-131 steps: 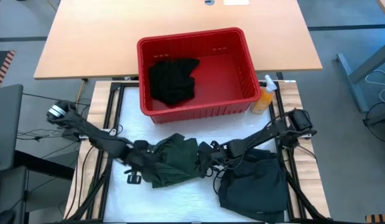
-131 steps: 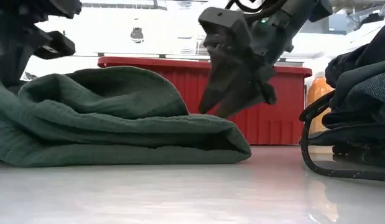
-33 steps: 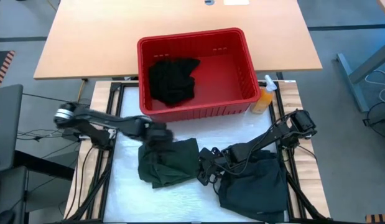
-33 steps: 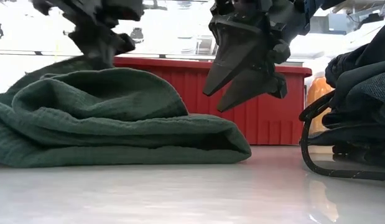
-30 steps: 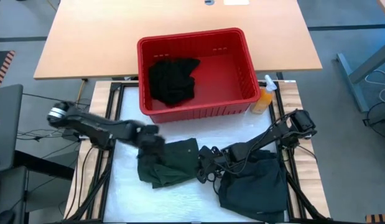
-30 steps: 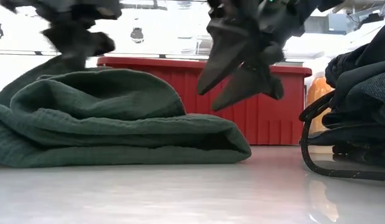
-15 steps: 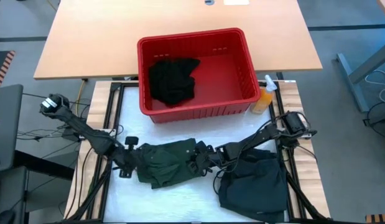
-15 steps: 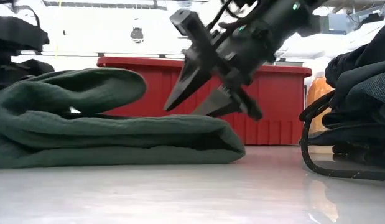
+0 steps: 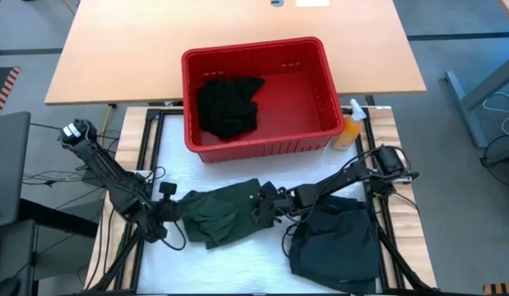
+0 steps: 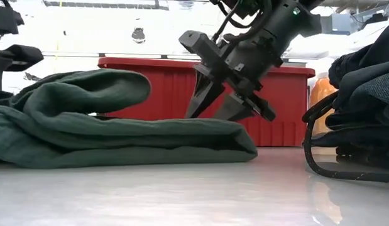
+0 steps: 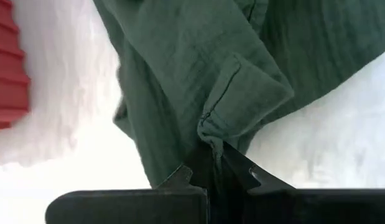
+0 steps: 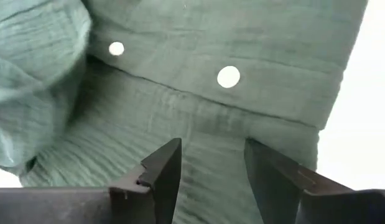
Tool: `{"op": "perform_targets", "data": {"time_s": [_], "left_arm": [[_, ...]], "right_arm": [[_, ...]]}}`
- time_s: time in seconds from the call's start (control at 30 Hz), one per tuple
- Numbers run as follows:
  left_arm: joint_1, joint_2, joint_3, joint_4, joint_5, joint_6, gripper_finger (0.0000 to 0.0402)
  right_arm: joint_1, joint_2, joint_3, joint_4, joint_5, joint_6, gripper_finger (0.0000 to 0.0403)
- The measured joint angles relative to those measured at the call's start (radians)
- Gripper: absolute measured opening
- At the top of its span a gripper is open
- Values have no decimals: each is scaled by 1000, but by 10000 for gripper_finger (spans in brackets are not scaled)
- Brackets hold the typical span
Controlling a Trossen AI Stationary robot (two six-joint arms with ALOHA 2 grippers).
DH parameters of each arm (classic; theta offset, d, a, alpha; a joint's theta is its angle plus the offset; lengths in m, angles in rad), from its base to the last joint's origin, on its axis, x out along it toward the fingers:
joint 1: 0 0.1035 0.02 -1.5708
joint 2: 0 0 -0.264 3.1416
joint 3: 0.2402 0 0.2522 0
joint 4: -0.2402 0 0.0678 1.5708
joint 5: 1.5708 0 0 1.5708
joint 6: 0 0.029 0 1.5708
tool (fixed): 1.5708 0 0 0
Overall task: Fold laundry
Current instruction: Fold the green shirt
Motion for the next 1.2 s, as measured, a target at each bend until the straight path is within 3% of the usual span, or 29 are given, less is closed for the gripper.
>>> {"op": "perform_targets", "data": {"time_s": [0.33, 0.5, 0.6, 0.67, 0.83, 1.03, 1.2], "left_arm": [[-65, 0, 92, -170, -181, -97, 0], [-65, 0, 122, -135, -211, -104, 0], [-65, 0, 123, -104, -203, -107, 8], [-65, 0, 123, -100, -168, -120, 23], [-65, 1, 123, -101, -96, -172, 88], [-41, 1, 168, -71, -148, -141, 170], [4, 1, 275, -61, -164, -58, 200]], "right_arm": [[-99, -122, 0, -192, -2, -113, 202], [-119, -160, 0, -300, -63, -60, 202], [-111, -144, -1, -269, -147, -48, 207], [-102, -144, -1, -237, -193, -57, 212], [-77, -132, -4, -268, -168, 10, 232], [-71, -64, -3, -198, -164, 18, 259], [-50, -34, -1, -177, -149, 19, 261]]}}
